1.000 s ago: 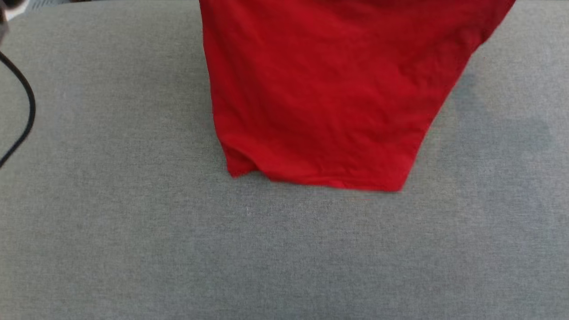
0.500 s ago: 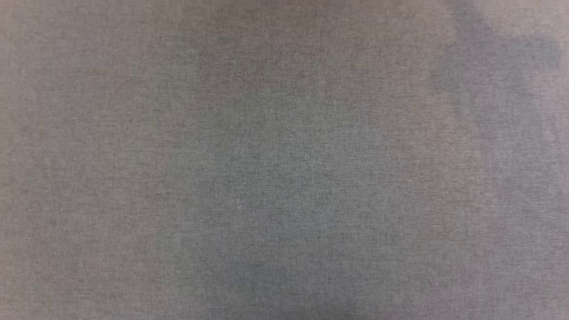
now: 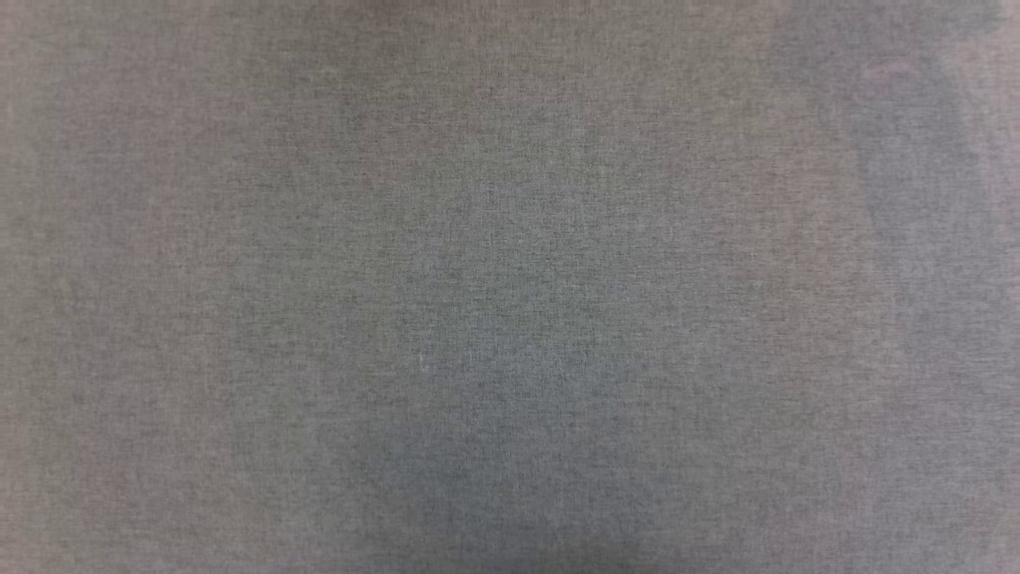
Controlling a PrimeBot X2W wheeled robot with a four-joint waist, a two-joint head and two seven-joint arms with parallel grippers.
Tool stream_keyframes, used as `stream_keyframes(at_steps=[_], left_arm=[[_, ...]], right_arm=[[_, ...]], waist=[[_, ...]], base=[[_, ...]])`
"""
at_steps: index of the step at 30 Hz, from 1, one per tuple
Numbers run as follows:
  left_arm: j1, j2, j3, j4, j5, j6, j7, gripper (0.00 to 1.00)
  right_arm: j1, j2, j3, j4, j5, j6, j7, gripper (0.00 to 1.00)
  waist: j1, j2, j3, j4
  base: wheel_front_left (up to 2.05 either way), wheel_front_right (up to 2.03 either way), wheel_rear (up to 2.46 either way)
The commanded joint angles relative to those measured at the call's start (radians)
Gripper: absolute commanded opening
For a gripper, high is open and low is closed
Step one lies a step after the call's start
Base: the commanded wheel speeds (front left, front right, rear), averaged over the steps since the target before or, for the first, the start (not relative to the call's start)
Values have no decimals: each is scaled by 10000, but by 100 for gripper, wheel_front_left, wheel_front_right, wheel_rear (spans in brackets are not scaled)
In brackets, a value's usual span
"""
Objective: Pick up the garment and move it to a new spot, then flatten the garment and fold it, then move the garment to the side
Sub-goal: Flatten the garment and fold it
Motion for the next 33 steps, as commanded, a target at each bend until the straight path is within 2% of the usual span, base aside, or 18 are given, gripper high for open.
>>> stream_keyframes(at_steps=[1,10,15,25,33], left_arm=[[497,11,-121,-10,-137,-22,-157,0],[3980,423,-510,-775,-1057,-11,-926,0],[6311,772,-484,-1533,-1558,256,-1168,0],[11259,1450,-619,-3888,-2473,1635,-1316,0],[14094,2059,-299,-5157,-3077,2736,-1349,0]], right_arm=[[480,-1,130,95,230,-7,-272,0],[3426,-159,1486,-196,1255,-7,-1612,0],[5183,-461,2092,-731,1666,-7,-2102,0],[8811,-1328,2536,-1510,2257,-7,-2391,0],[11510,-1546,1785,-1468,2650,-7,-2673,0]], waist=[[-1,0,-281,43],[-1,0,-1530,58],[-1,0,-2229,45],[-1,0,-3497,30],[-1,0,-4026,-99]], base=[[0,0,0],[0,0,0],[0,0,0],[0,0,0],[0,0,0]])
